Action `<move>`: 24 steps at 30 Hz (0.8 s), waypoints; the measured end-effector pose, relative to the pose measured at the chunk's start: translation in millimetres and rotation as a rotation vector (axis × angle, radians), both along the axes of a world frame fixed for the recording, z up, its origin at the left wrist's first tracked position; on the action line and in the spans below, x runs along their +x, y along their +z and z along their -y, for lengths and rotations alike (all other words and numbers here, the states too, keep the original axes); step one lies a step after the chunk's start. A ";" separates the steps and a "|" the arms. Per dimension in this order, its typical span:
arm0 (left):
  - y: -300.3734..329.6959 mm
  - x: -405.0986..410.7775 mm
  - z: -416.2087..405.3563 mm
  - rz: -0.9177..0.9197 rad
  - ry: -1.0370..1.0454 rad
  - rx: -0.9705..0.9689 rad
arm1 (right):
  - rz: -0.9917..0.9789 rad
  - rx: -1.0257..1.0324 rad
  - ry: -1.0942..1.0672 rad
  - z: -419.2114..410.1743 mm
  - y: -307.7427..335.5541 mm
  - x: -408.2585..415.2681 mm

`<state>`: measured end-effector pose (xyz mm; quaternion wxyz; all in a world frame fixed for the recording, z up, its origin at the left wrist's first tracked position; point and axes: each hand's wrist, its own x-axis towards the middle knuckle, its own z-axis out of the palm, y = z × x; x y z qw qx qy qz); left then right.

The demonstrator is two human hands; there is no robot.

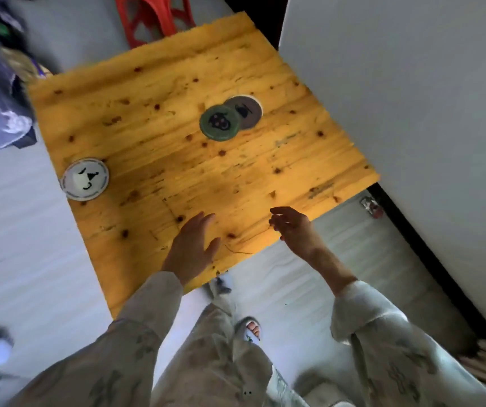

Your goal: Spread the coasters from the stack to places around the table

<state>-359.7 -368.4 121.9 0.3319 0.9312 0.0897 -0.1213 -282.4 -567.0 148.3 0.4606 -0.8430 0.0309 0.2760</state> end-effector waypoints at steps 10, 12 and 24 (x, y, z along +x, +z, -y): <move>-82.3 105.8 -68.2 -0.343 0.204 0.026 | 0.133 -0.290 0.386 -98.2 -56.8 135.2; -95.5 124.6 -81.0 -0.397 0.179 0.117 | 0.208 -0.364 0.488 -114.2 -70.6 160.8; -124.4 143.5 -90.6 -0.442 0.209 0.273 | 0.581 -0.758 0.955 -174.0 -130.4 264.8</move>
